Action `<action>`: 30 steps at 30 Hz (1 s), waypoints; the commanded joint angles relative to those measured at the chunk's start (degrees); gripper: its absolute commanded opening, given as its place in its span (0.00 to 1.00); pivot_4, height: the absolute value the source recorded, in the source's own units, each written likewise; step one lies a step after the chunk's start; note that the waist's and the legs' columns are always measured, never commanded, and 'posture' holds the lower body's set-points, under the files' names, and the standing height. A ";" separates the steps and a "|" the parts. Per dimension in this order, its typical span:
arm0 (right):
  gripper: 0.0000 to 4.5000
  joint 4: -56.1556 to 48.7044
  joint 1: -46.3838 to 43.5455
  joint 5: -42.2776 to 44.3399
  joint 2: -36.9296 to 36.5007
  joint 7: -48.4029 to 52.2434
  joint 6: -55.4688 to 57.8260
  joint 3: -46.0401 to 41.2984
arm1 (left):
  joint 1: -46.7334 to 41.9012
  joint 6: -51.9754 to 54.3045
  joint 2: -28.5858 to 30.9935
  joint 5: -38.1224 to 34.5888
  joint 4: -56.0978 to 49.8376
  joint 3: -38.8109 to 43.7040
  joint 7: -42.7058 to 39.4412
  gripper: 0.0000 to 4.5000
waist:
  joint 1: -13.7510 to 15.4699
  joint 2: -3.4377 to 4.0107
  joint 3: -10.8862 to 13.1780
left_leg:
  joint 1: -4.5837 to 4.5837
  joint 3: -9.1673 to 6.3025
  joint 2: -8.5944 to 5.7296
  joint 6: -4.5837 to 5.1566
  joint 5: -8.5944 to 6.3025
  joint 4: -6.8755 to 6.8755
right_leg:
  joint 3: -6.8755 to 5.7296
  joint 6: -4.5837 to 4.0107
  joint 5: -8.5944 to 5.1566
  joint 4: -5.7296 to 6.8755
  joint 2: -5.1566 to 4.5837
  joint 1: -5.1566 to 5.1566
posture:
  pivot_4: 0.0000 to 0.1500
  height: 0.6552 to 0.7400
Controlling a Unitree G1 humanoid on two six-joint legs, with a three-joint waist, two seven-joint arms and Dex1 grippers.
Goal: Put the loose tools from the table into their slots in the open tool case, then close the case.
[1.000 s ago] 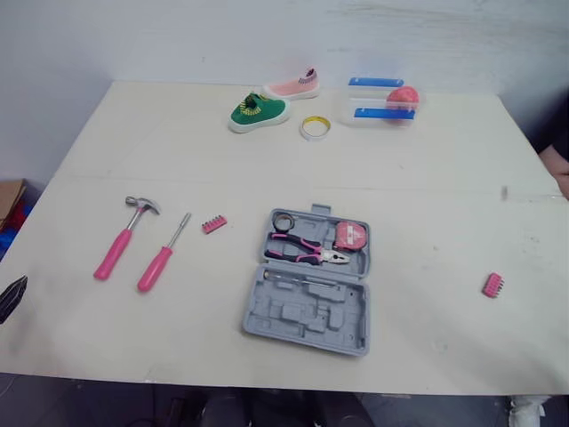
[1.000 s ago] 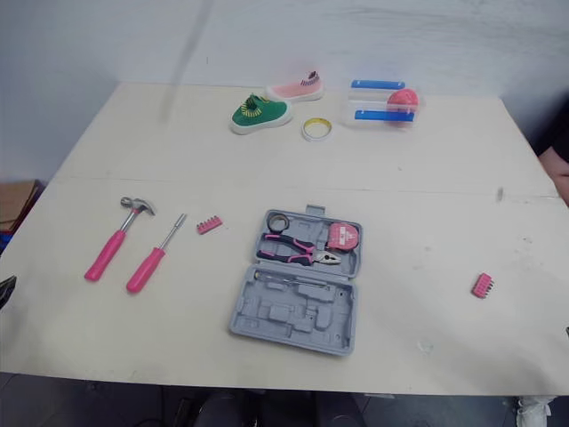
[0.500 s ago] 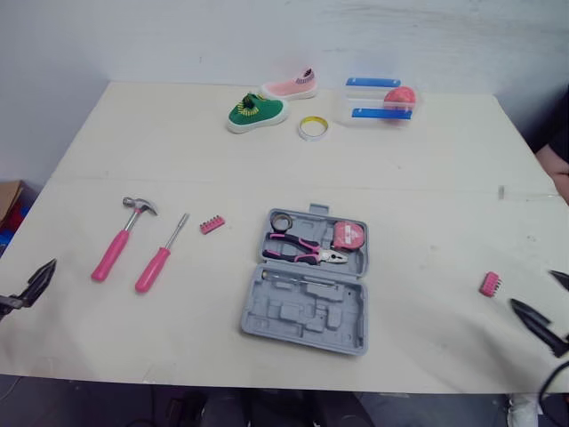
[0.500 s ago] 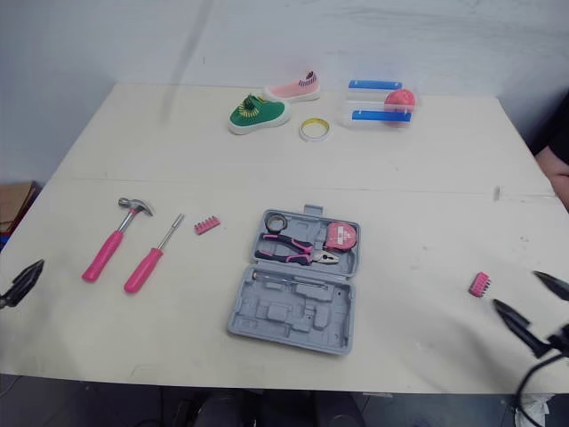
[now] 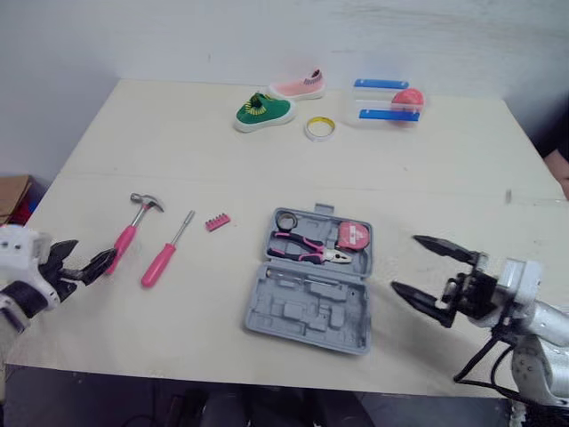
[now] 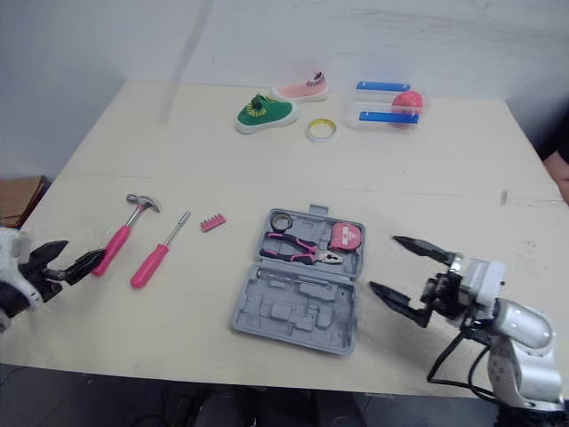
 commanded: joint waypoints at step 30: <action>1.00 -3.11 2.83 0.49 -1.88 3.80 0.14 0.18 | -24.73 -24.21 -1.10 12.07 30.64 -12.19 -13.80 0.13 | 0.97 -0.16 0.06 | -0.14 0.60 0.03 0.21 0.07 0.86 | 0.16 0.11 -0.04 1.57 -0.05 -0.84 | 1.00 1.00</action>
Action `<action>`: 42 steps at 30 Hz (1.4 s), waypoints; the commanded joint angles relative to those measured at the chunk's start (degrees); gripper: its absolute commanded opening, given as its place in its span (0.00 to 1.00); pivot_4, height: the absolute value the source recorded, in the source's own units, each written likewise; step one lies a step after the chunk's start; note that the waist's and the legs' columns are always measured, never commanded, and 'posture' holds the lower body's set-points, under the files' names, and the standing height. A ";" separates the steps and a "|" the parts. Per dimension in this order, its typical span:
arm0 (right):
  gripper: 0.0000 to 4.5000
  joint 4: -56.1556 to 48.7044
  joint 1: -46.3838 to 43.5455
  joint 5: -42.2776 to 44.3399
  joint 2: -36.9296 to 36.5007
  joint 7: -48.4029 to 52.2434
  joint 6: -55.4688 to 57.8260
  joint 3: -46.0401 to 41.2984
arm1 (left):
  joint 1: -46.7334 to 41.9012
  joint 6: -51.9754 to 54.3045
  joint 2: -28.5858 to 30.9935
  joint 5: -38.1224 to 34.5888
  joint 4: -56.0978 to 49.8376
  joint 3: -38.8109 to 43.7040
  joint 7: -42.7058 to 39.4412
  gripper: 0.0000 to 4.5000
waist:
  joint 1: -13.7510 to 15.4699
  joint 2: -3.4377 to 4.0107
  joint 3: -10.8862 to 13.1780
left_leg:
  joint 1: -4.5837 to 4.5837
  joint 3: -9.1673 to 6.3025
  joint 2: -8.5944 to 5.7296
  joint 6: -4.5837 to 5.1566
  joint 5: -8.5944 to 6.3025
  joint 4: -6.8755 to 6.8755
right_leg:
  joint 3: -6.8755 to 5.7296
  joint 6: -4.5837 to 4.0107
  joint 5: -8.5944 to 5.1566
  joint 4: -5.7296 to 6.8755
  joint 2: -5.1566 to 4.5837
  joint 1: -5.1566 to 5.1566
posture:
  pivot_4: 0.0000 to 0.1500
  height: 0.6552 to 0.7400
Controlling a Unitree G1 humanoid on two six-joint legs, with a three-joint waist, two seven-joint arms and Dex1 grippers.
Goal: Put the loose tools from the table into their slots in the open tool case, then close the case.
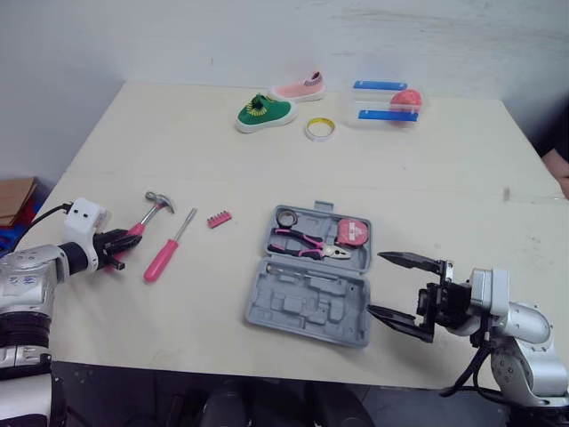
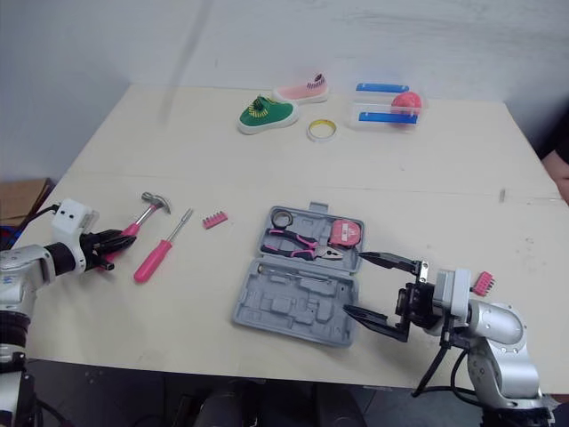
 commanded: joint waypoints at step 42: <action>1.00 -1.22 11.35 -0.49 -3.29 0.54 -3.75 -8.41 | -19.54 15.11 -16.45 14.82 -40.65 -46.85 -23.45 0.13 | 0.02 -0.22 0.27 | -0.14 -0.04 -0.01 0.03 0.06 0.20 | 0.64 0.10 0.03 -0.30 0.14 0.11 | 1.00 1.00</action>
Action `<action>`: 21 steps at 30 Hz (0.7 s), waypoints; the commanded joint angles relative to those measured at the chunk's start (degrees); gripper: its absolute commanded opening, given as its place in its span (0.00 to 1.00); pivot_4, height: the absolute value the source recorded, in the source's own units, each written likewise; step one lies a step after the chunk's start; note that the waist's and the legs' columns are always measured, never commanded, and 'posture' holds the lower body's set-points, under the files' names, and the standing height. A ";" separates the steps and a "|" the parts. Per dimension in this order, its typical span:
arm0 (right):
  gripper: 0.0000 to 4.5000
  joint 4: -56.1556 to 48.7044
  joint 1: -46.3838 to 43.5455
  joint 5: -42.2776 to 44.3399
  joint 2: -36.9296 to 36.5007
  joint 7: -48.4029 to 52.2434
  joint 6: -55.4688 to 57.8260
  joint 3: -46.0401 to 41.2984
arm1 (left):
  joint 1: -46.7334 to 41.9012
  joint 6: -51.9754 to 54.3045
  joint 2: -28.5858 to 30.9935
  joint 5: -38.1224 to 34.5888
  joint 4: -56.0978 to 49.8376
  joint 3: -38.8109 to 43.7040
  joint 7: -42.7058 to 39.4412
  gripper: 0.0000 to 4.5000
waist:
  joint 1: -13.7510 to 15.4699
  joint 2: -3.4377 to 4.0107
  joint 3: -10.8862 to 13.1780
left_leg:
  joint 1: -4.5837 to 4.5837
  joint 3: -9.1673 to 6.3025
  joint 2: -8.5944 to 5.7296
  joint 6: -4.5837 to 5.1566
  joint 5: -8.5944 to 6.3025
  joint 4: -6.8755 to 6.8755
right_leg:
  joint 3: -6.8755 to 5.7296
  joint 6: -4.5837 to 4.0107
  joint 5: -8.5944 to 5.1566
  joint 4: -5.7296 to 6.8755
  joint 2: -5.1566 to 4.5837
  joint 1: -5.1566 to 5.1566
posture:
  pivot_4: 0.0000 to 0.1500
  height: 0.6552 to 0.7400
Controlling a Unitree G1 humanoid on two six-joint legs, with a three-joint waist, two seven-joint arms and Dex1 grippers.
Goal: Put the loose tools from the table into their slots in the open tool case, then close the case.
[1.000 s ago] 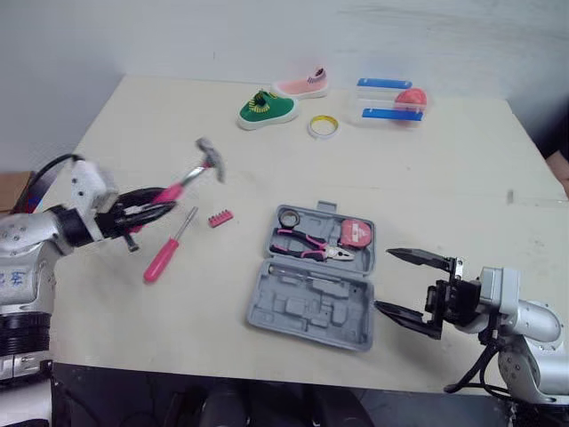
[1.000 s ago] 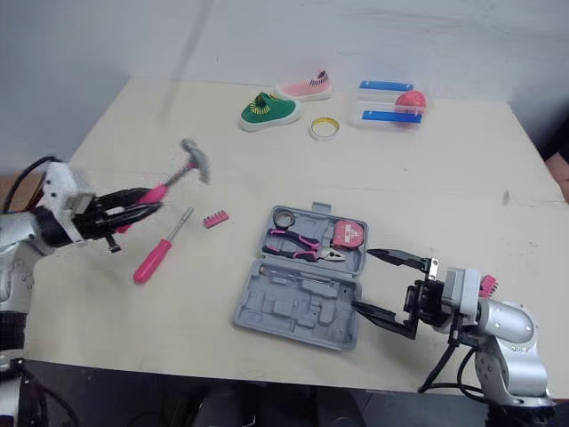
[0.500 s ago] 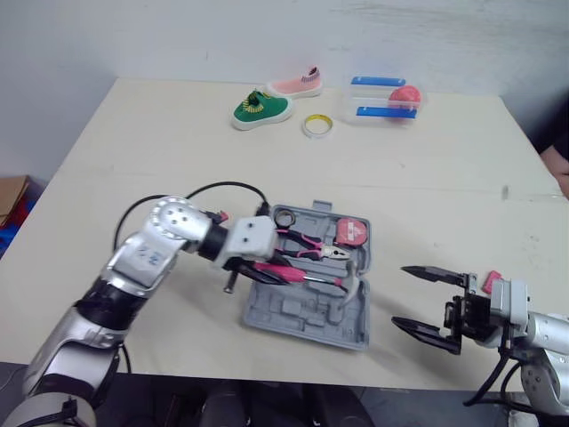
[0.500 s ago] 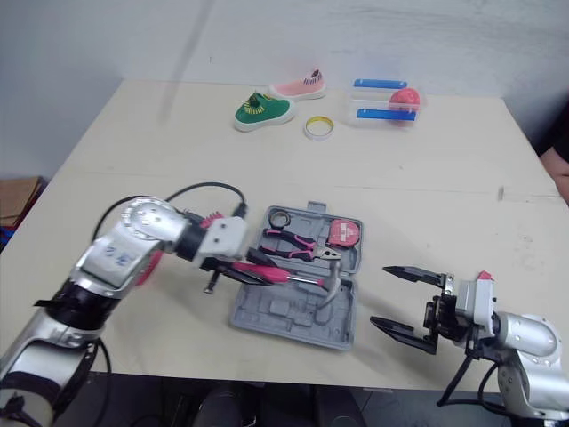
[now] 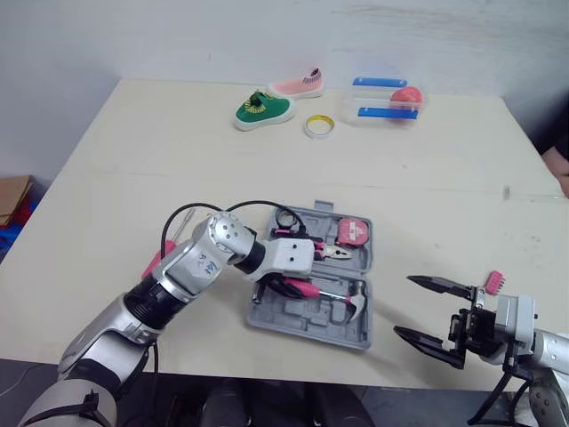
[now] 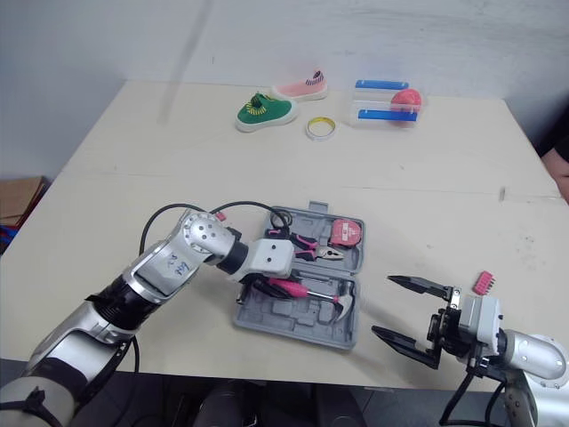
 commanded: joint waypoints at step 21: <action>1.00 1.09 -2.05 -1.15 0.94 -0.30 -1.80 0.91 | 8.74 -22.60 -6.56 -10.93 5.04 15.50 0.47 0.23 | 0.05 0.00 0.00 | 0.07 -0.04 -0.02 0.02 0.03 0.03 | -0.06 0.00 0.00 0.07 -0.07 0.09 | 1.00 1.00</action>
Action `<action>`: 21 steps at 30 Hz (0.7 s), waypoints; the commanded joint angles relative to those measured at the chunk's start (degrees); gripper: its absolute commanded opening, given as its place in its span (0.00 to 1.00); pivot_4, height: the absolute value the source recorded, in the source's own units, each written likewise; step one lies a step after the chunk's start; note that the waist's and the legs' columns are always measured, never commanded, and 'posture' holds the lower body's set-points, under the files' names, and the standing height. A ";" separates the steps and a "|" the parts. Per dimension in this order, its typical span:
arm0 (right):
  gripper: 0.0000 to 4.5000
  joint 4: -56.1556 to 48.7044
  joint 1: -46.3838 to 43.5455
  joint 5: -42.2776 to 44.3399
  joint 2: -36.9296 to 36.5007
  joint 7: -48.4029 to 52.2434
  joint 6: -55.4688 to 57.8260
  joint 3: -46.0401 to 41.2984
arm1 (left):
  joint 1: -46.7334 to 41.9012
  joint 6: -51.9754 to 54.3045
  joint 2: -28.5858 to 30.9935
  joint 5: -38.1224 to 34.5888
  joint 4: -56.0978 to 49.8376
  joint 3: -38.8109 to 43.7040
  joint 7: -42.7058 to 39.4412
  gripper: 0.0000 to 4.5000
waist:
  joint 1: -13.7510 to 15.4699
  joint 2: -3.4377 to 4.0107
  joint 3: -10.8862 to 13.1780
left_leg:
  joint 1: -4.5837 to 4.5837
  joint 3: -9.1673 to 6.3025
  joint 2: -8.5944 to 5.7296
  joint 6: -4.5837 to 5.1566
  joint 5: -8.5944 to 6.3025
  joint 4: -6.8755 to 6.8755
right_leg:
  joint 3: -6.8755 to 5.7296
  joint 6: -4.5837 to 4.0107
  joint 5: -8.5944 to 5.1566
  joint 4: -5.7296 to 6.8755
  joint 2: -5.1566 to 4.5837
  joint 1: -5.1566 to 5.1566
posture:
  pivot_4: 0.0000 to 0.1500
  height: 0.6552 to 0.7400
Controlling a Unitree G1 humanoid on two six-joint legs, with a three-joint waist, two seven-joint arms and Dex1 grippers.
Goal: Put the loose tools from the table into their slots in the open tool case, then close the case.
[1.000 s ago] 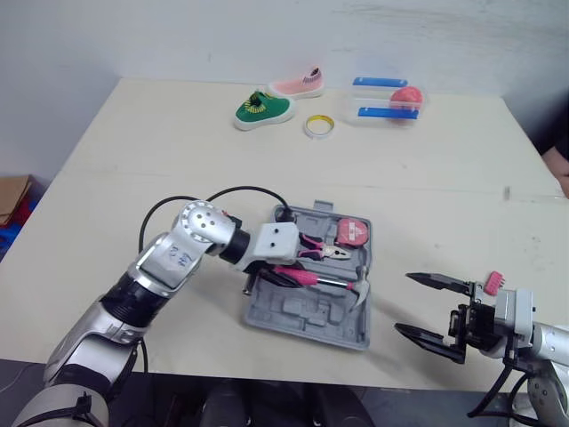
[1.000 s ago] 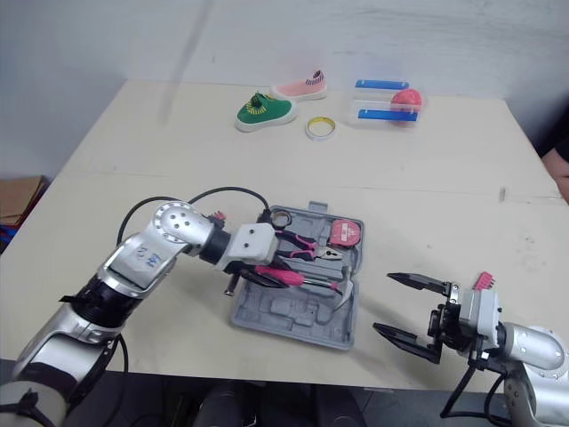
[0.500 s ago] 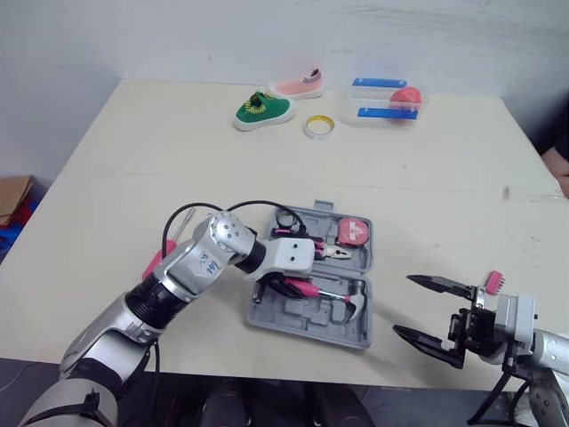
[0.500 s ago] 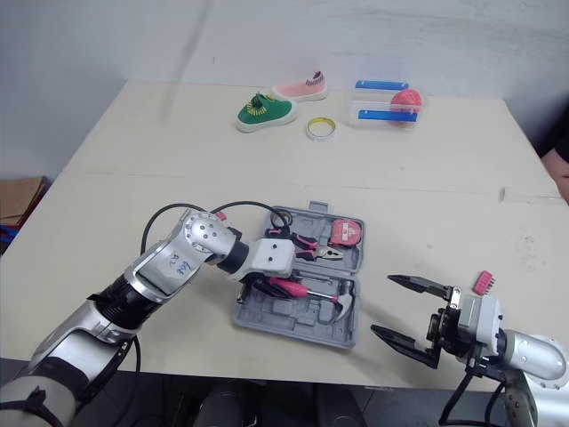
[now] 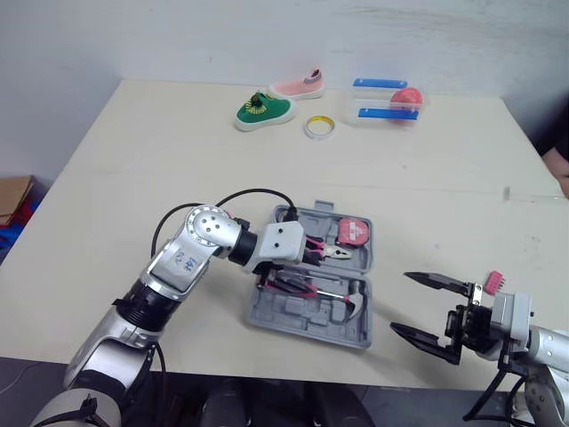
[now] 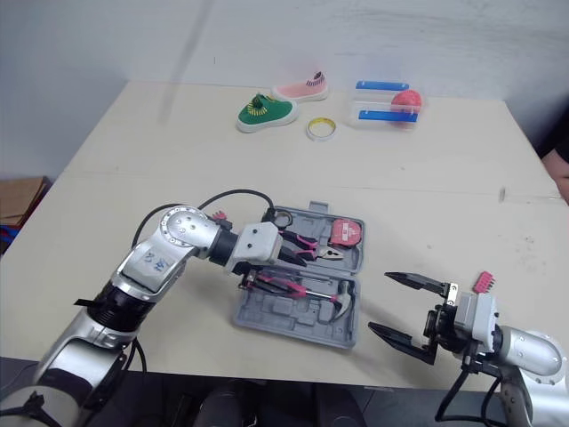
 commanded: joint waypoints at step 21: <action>1.00 1.45 0.16 -0.87 0.34 0.06 -1.30 -0.50 | 6.48 -2.69 -0.59 8.16 4.59 -5.37 4.38 0.01 | -0.06 0.01 -0.01 | 0.05 -0.03 -0.01 0.00 0.00 -0.04 | -0.01 0.00 0.00 0.00 0.02 0.06 | 1.00 1.00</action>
